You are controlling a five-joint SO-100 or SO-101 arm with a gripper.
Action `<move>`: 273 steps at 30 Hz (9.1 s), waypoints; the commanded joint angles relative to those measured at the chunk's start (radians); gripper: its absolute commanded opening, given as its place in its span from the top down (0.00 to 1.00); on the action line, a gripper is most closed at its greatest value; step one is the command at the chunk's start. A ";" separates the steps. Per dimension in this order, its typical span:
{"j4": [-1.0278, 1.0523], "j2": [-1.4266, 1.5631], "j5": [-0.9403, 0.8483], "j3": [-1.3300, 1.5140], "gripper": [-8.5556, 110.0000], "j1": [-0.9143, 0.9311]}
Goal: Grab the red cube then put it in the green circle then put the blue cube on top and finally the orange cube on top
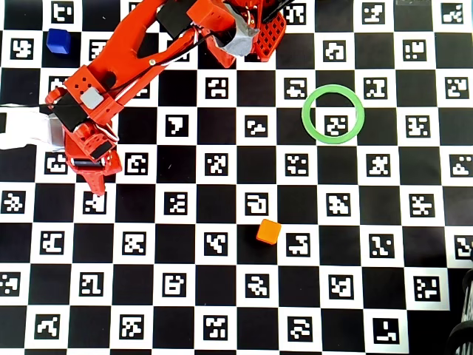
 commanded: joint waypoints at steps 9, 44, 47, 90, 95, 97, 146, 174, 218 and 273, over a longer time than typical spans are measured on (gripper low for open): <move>-0.100 0.031 0.026 0.048 0.57 -0.025; -0.186 0.057 -0.310 0.109 0.58 -0.055; -0.190 0.061 -0.313 0.117 0.67 -0.055; 0.531 0.788 1.189 0.107 0.90 -1.204; 0.494 0.795 1.511 0.167 0.93 -1.402; 0.477 0.807 1.586 0.183 0.93 -1.462; -0.282 0.724 1.704 0.910 0.94 -1.807; -0.247 0.655 1.715 0.905 0.74 -1.807; 0.253 0.681 0.268 0.256 0.68 -0.336; -0.014 0.202 -0.727 -0.032 0.56 0.755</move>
